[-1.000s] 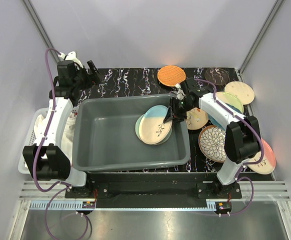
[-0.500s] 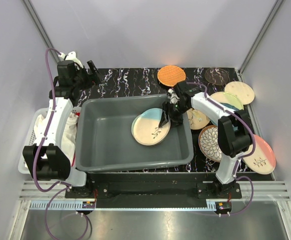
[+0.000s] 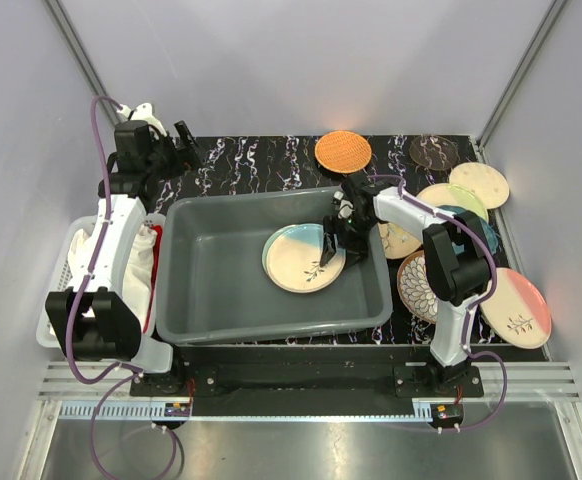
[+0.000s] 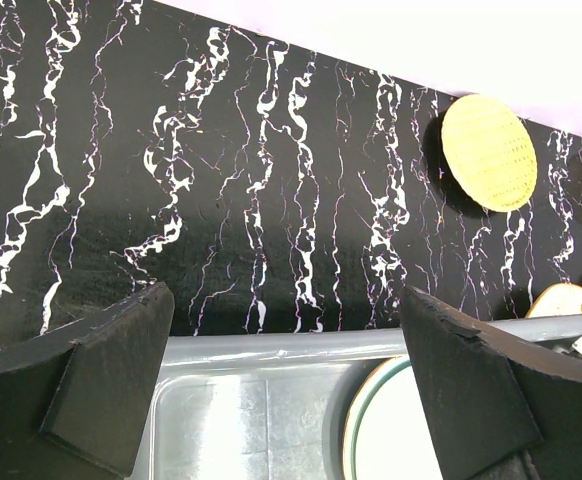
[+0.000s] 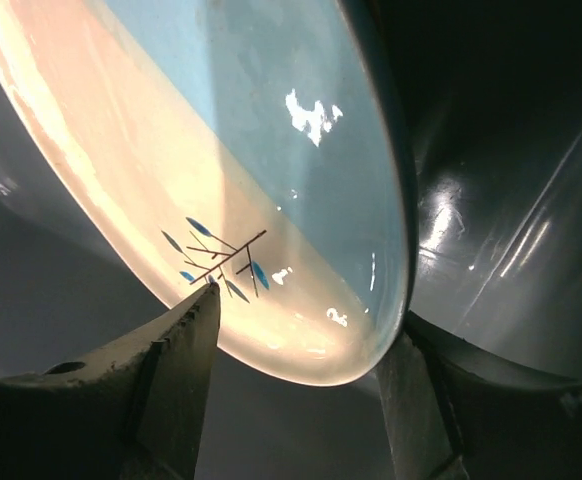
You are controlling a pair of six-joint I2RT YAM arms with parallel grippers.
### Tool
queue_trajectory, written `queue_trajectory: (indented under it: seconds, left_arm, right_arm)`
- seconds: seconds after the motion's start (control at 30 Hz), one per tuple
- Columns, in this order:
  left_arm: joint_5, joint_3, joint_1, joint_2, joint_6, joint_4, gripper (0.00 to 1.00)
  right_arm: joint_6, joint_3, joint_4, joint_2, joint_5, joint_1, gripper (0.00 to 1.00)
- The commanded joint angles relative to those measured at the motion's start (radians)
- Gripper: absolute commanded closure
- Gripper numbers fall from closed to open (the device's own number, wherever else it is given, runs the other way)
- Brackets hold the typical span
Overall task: Place the plates into the plastic bin on the countertop
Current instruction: Place the plate in the plastic bin.
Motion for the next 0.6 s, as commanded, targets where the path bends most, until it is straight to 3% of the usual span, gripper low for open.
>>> queue_trajectory:
  seconds: [0.0,0.1,0.57]
  left_arm:
    - [-0.01,0.011,-0.002,-0.029,0.019,0.046,0.01]
    - [-0.01,0.012,-0.001,-0.025,0.021,0.046,0.01]
    - [-0.004,0.014,-0.002,-0.015,0.015,0.045,0.01]
  right_arm:
    - [-0.021,0.036,-0.061,0.005,0.103,-0.014,0.3]
    - [-0.029,0.034,-0.059,-0.005,0.11,-0.004,0.24]
    - [-0.044,0.028,-0.061,-0.083,0.12,0.009,0.18]
